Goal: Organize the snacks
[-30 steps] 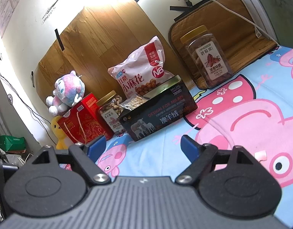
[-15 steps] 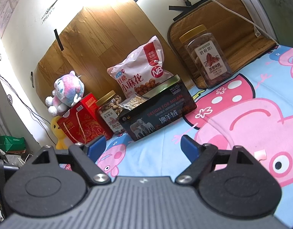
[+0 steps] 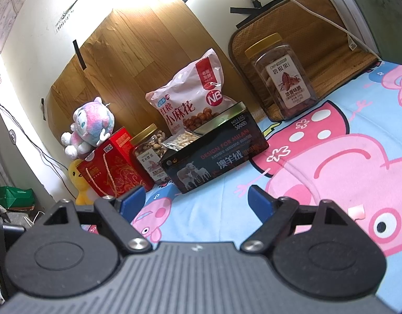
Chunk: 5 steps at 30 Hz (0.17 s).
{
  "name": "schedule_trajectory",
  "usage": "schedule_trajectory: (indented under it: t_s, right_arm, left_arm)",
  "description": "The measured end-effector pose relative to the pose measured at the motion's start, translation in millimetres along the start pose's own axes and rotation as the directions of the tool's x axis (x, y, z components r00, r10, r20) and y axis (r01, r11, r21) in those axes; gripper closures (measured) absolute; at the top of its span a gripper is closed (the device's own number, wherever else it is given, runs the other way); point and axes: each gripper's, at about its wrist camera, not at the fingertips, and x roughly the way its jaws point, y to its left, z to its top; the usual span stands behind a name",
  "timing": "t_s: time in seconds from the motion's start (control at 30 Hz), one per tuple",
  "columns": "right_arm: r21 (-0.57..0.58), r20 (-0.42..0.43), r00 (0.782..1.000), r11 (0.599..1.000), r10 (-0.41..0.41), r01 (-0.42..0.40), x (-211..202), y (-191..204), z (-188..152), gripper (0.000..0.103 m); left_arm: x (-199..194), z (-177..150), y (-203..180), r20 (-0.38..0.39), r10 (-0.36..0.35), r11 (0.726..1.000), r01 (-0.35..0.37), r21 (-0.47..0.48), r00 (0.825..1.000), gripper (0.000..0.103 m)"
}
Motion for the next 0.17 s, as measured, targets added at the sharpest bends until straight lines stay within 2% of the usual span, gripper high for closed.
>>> schedule_trajectory:
  t_s: [0.17]
  right_arm:
    - [-0.007, 0.009, 1.0, 1.0, -0.015, 0.016, -0.6, 0.1, -1.6, 0.016]
  left_arm:
    - [-3.4, 2.5, -2.2, 0.02, -0.028, 1.0, 0.028, 0.011, 0.999, 0.0]
